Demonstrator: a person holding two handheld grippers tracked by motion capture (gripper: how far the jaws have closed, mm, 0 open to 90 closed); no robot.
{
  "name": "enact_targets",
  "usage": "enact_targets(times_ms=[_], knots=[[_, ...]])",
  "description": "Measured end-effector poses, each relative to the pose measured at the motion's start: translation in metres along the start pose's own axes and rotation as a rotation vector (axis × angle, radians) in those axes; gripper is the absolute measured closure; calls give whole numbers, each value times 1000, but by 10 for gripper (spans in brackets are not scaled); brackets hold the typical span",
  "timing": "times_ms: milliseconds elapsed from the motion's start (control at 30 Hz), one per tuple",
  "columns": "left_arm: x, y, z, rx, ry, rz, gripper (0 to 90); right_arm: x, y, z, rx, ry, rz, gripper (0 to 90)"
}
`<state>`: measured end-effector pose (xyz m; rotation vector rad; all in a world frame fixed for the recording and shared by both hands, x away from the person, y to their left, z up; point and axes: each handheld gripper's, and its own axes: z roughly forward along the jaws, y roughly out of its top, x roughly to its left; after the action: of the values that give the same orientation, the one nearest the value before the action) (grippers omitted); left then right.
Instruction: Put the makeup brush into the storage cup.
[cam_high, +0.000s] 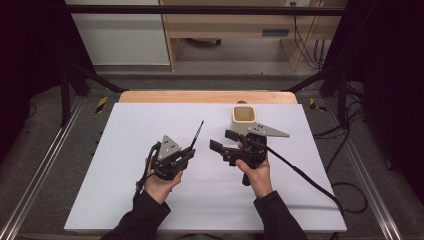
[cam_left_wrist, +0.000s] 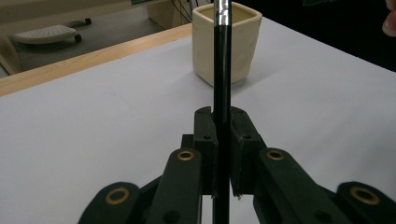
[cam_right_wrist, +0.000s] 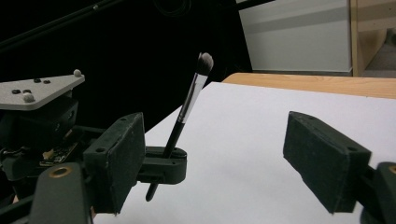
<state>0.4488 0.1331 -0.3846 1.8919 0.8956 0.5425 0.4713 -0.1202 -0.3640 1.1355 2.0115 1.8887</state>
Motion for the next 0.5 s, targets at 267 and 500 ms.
enact_targets(times_ms=[267,500], knots=[[-6,2,3,-1,-3,1,831,0,-2,3,7,4,3,248],[-14,5,6,1,-10,6,831,0,-4,5,13,6,2,276]])
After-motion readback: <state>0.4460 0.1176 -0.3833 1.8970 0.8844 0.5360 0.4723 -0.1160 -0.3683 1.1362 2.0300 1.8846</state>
